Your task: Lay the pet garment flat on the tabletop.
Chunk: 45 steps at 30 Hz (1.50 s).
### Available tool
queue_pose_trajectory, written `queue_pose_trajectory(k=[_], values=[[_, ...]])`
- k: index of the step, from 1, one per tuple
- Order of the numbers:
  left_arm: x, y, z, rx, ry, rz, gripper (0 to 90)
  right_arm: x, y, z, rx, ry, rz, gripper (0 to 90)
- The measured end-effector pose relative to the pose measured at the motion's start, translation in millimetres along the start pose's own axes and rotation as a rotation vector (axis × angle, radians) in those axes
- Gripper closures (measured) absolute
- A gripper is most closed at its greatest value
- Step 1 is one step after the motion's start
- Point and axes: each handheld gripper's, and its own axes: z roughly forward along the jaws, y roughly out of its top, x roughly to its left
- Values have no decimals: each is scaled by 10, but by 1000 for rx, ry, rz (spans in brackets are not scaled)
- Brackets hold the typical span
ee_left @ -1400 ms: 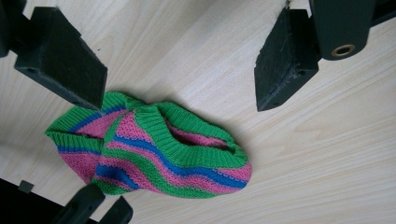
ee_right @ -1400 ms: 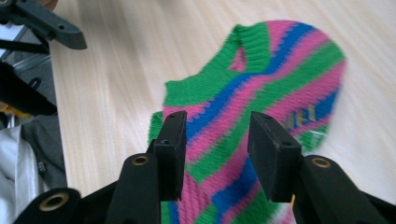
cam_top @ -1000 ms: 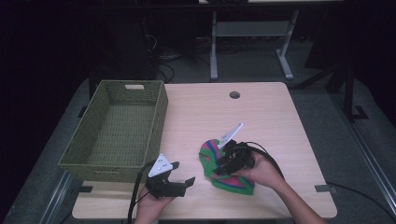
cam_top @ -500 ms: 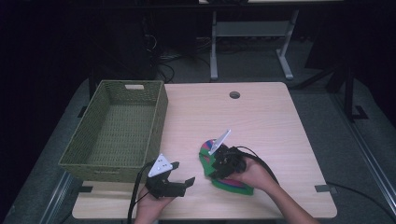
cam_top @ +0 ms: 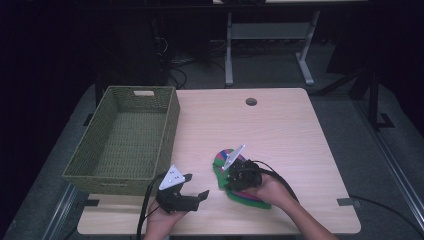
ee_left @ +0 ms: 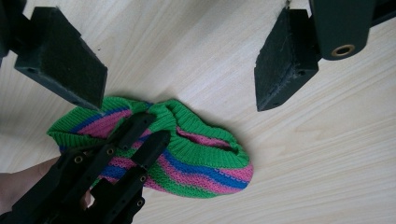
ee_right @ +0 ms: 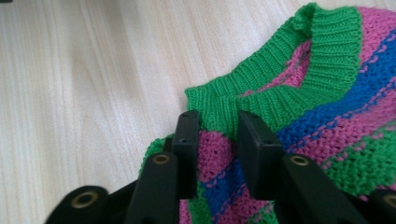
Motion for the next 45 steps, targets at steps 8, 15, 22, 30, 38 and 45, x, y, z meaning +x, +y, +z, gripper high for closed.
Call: queue_pose_trajectory(k=[8, 15, 22, 30, 38, 45], values=[[1, 0, 9, 1, -2, -1, 169, -42, 2, -44, -17, 16, 11, 822], [-17, 9, 12, 0, -14, 0, 172, -21, 32, -185, -55, 12, 8, 836], [-37, 31, 9, -12, -25, 6, 191, -36, 14, -452, -124, 10, -3, 843], [-77, 95, 27, -25, -56, 15, 214, -102, -70, -788, -208, 29, 29, 844], [-106, 157, 68, -39, -72, 37, 228, -112, -134, -1133, -277, 24, 13, 845], [-13, 208, 198, -43, -109, 50, 263, -136, -160, -1205, -293, 37, 11, 846]])
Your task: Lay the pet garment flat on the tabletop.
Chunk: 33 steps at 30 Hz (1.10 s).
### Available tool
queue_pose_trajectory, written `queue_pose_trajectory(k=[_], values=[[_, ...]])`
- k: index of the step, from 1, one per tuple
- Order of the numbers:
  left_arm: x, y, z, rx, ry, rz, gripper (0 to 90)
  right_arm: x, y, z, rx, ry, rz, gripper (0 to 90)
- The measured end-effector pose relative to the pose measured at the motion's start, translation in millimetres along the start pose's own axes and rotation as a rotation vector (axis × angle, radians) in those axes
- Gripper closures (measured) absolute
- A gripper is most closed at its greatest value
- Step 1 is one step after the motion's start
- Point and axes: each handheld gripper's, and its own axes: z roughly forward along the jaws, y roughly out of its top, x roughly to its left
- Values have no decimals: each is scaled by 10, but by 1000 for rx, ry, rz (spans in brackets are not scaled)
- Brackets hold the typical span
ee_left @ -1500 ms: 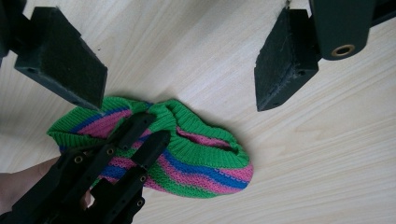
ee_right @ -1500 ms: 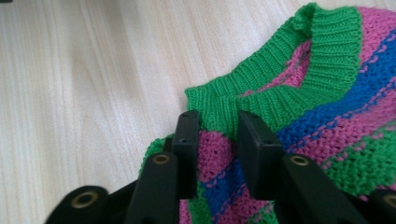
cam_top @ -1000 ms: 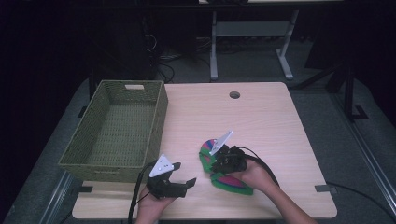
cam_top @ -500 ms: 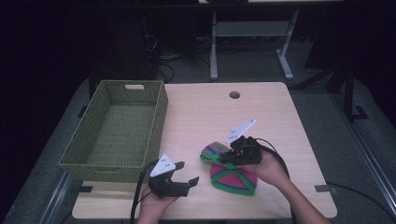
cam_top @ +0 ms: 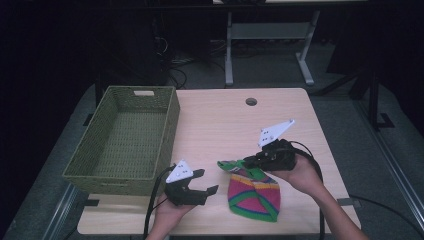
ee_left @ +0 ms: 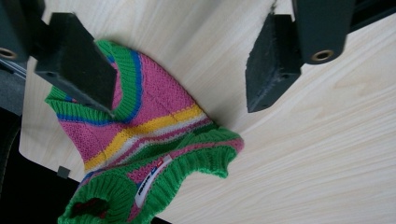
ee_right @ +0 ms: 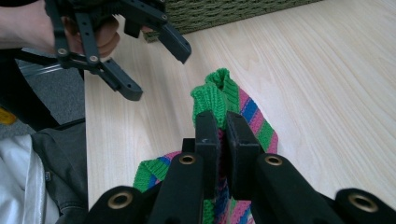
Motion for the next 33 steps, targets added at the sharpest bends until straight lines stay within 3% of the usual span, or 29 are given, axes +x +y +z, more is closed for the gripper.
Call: queue_pose_trajectory(k=[7, 23, 31, 33], values=[[101, 21, 132, -2, -22, -8, 269, 2, 41, -16, -5, 15, -18, 846], [241, 40, 302, -65, -65, 1, 311, 41, 137, -214, -43, 24, -58, 846], [314, 64, 461, -93, -123, 37, 390, 50, 140, -233, -48, 37, -62, 846], [332, 63, 503, -94, -139, 40, 452, 48, 140, -239, -50, 38, -61, 846]])
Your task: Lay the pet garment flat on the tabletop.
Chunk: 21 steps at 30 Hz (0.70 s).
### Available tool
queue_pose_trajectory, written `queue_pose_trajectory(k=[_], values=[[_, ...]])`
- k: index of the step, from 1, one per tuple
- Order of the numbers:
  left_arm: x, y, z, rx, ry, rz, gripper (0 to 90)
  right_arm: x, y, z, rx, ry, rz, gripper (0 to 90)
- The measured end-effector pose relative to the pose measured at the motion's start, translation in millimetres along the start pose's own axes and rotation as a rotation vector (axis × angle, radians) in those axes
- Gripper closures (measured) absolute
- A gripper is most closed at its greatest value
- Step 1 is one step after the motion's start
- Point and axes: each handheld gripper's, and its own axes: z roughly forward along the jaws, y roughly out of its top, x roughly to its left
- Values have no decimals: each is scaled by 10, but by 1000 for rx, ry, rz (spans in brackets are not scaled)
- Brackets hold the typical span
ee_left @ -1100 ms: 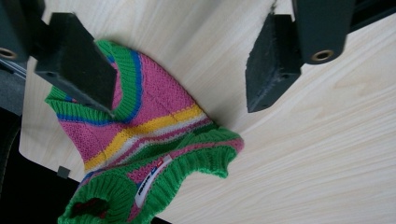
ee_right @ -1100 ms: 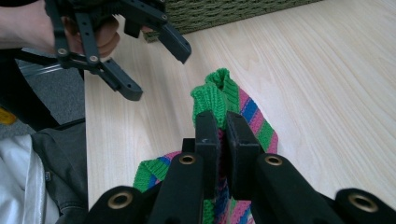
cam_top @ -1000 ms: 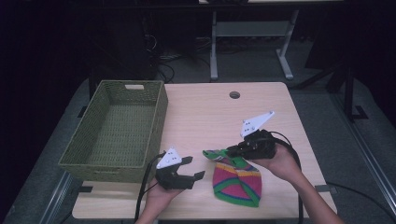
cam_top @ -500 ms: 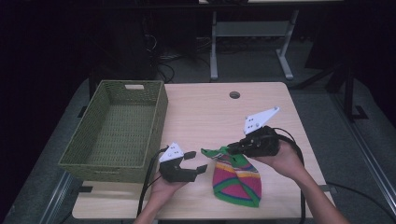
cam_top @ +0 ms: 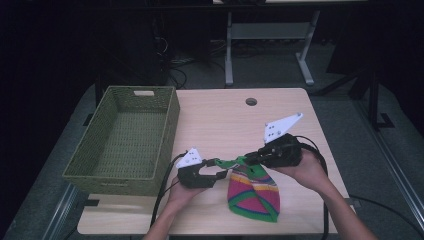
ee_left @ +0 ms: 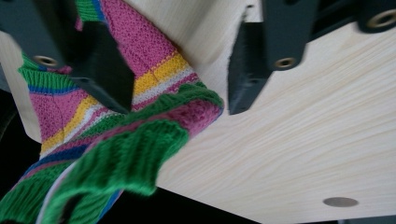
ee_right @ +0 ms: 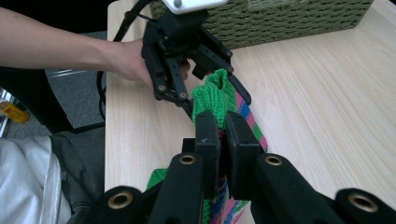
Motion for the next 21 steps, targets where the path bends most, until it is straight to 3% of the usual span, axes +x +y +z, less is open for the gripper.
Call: queue_pose_trajectory(k=[5, 9, 21], values=[[23, -6, 26, -1, -18, 3, 669, -28, -22, -20, -3, -6, 3, 846], [9, 13, -5, -14, -25, 13, 772, -51, -46, -32, -5, -11, 17, 846], [-70, 83, -166, 51, -16, 62, 834, -82, -108, -94, 10, -36, 31, 852]])
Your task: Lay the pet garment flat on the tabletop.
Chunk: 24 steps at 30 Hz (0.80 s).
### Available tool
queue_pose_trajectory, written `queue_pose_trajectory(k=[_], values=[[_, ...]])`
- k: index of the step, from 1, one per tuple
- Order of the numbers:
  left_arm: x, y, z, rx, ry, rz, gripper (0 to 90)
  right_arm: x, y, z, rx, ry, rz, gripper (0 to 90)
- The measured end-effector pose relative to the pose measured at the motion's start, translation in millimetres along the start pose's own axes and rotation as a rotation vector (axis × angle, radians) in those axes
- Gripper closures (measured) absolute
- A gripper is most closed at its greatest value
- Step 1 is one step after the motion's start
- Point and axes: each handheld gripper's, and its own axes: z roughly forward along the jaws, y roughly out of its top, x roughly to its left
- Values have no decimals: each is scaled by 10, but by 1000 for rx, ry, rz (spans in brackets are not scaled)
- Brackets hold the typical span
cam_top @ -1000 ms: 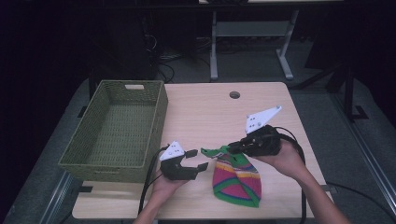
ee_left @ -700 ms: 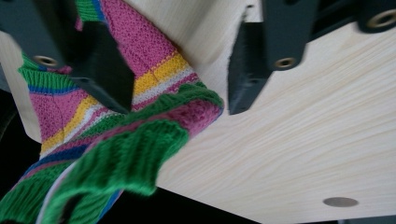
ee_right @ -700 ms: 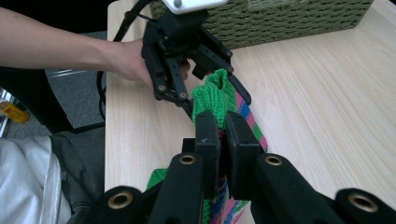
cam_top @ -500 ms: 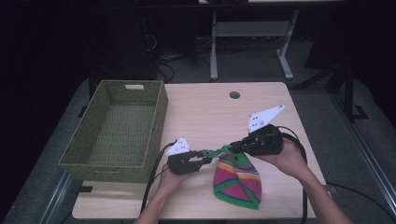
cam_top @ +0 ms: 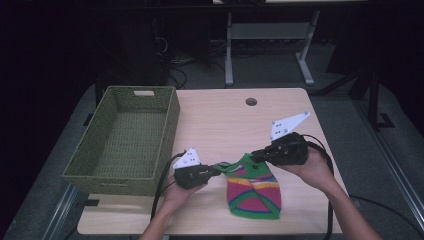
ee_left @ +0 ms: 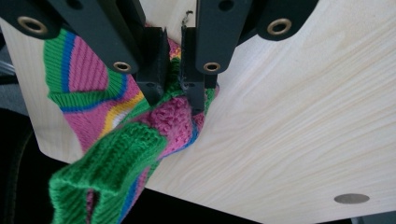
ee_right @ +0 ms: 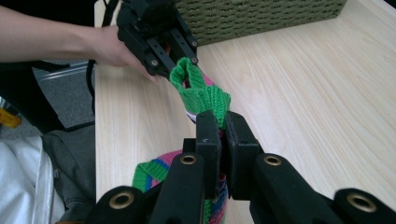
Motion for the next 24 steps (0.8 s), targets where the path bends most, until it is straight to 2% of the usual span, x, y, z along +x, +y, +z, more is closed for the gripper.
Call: queue_pose_trajectory(k=[3, 11, 17, 23, 24], values=[[-18, 15, -17, 15, 2, 2, 835, -7, -17, -4, 7, -7, 4, 852], [-121, 201, -110, 31, 6, 22, 834, -30, -71, -88, -3, -27, 14, 852], [-179, 308, -159, 64, 19, 37, 835, -27, -102, -138, -7, -35, 23, 852], [-167, 393, -204, 99, 33, 26, 835, -41, -131, -126, 3, -38, 23, 852], [-158, 416, -210, 103, 36, 35, 835, -44, -132, -121, 4, -37, 29, 852]])
